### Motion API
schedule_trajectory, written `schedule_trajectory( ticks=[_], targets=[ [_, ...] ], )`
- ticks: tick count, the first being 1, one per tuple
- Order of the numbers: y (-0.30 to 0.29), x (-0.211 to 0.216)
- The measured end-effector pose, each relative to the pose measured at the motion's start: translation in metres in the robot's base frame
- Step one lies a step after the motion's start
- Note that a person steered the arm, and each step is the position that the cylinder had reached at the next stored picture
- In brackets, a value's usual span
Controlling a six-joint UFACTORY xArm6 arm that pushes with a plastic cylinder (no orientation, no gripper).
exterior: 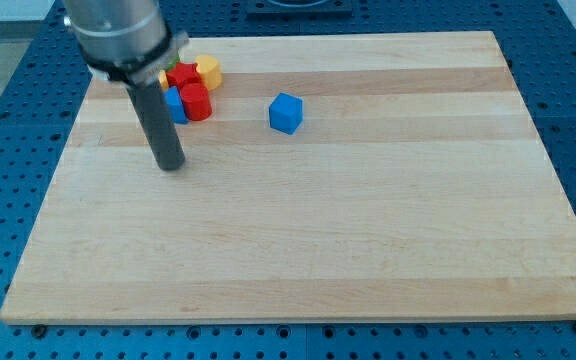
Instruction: Move the blue cube vertical to the blue triangle at the bottom
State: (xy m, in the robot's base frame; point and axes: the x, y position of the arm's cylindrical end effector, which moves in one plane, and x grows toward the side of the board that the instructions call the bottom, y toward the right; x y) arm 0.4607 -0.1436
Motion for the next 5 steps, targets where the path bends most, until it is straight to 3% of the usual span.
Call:
schedule_trajectory(
  ticks=[1, 2, 5],
  targets=[
    [0.068, 0.02],
    [0.165, -0.02],
    [0.184, -0.034]
  ],
)
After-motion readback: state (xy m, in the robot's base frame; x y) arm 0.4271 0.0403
